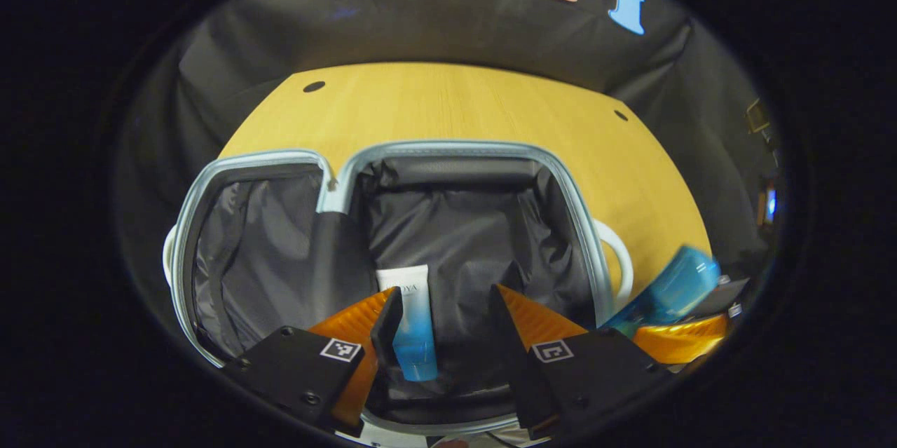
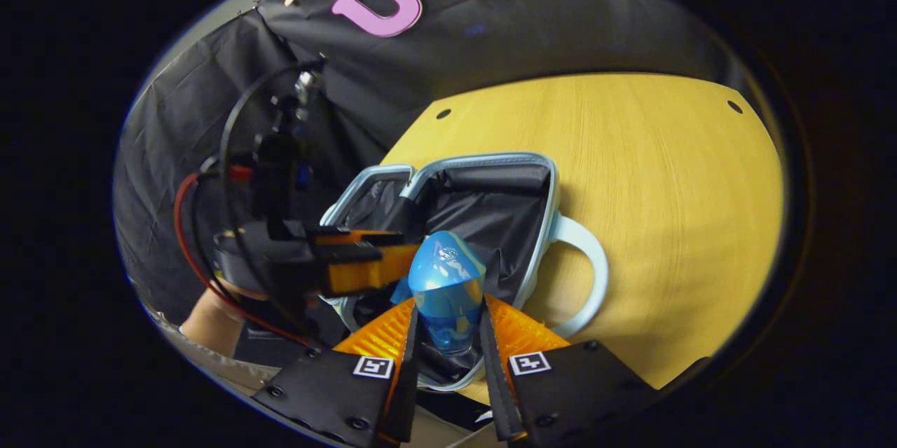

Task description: First open the suitcase, pack the skin care products into it, and then close the suitcase.

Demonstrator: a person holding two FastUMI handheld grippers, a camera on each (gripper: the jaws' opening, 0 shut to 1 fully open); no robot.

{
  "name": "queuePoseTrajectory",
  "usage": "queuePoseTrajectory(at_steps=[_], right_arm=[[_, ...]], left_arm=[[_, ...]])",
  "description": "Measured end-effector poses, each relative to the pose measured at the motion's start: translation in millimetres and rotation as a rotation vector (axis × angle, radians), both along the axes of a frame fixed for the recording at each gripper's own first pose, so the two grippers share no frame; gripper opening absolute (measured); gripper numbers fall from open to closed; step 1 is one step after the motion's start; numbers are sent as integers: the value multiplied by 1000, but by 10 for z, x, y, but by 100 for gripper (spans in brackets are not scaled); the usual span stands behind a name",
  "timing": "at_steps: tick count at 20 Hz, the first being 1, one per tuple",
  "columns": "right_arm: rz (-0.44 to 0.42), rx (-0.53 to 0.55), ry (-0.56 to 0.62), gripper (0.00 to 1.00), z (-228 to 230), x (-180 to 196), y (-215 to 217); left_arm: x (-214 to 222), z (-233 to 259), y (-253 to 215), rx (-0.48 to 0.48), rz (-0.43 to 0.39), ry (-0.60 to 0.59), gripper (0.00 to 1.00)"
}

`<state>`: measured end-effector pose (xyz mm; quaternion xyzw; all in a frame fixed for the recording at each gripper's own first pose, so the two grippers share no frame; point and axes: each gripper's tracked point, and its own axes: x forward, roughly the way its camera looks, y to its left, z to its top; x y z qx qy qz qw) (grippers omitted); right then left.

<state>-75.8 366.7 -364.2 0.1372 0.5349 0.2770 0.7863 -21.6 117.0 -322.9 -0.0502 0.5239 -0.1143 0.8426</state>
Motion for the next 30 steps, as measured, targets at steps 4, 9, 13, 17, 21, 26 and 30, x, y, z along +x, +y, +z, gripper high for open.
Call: queuePoseTrajectory(at_steps=[4,9,13,17,21,26,30], right_arm=[[-1,-53,43,46,-245,-56,139],[-38,-106,37,42,-335,32,216],[-94,-74,16,46,-250,148,336],[-135,-52,-72,97,-59,355,413],[-161,-55,-127,98,68,479,419],[-211,-86,-147,98,80,579,327],[-244,-114,-177,98,117,650,220]], left_arm=[[129,140,535,-13,93,-44,74],[48,103,1313,-14,234,-27,80],[36,143,1841,-1,312,-49,75],[11,166,2407,28,396,-70,80],[-33,125,2913,48,470,-72,75],[15,20,3494,71,557,-71,80],[74,-238,3817,61,613,-29,75]])
